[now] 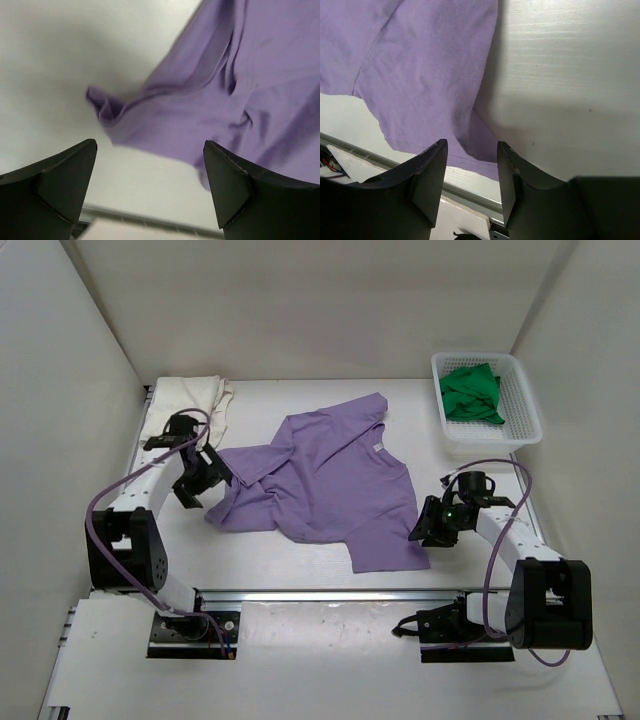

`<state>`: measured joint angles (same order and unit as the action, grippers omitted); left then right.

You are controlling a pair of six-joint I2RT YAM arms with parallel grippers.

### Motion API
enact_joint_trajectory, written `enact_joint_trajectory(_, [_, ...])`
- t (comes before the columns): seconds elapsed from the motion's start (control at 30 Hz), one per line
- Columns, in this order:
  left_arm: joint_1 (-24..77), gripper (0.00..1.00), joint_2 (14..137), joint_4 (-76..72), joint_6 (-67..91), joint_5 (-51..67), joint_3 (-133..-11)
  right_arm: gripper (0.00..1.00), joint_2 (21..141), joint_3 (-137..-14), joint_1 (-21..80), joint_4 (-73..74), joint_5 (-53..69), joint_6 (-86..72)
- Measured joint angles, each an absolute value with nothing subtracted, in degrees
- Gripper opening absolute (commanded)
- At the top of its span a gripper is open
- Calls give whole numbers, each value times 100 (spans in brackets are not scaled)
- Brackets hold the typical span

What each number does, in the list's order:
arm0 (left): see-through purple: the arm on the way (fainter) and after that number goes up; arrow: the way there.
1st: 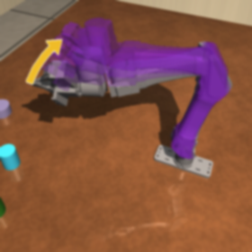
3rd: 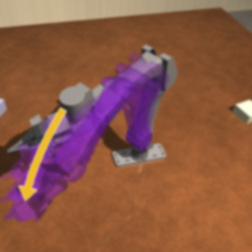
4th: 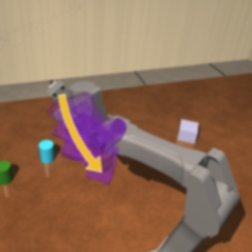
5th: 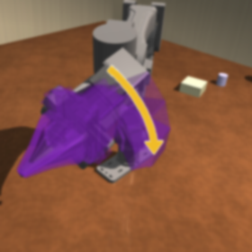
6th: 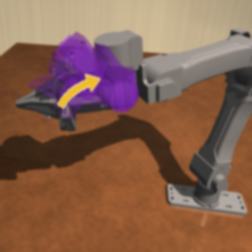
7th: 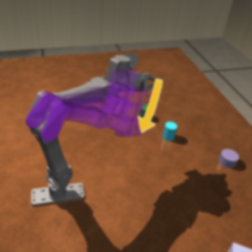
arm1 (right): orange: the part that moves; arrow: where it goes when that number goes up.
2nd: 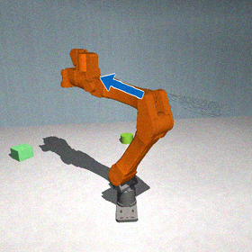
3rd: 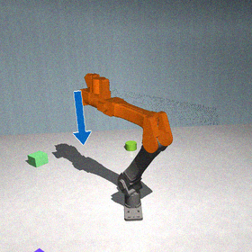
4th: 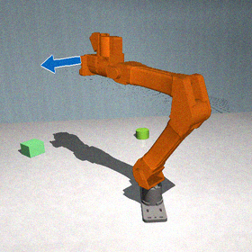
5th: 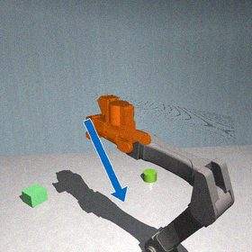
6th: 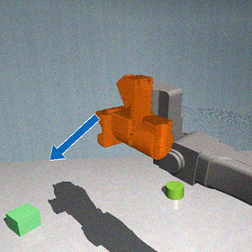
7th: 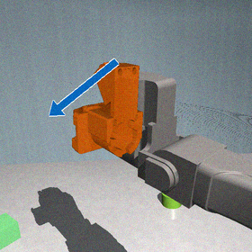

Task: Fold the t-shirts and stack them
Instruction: Flatten out the tshirt

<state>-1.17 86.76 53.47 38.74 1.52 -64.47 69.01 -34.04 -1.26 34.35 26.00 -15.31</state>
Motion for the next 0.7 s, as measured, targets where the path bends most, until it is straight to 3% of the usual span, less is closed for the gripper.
enact_joint_trajectory(0.37, [480, 98, 9393, 3977, 2036, -642, -6486, 42, 7181, -3404, -246, 3426, 2672, -1520])
enact_joint_trajectory(0.47, [480, 91, 9421, 3669, 1728, -534, -6294, 42, 7205, -3385, -303, 3361, 2847, -1599])
enact_joint_trajectory(0.53, [493, 62, 9515, 3544, 1619, -462, -6095, 41, 7220, -3332, -346, 3301, 2943, -1673])
enact_joint_trajectory(0.57, [515, 53, 9583, 3520, 1610, -440, -6020, 41, 7220, -3299, -357, 3293, 2943, -1702])
enact_joint_trajectory(0.6, [554, 30, 9668, 3503, 1551, -399, -5948, 41, 7220, -3264, -357, 3295, 2934, -1739])
enact_joint_trajectory(0.63, [580, 13, 9747, 3500, 1573, -366, -5907, 41, 7220, -3234, -357, 3291, 2928, -1772])
enact_joint_trajectory(0.67, [589, 5, 9817, 3492, 1610, -338, -5885, 40, 7223, -3203, -355, 3288, 2919, -1811])
enact_joint_trajectory(0.7, [593, 1, 9854, 3481, 1645, -261, -5887, 32, 7244, -3183, -353, 3288, 2917, -1835])
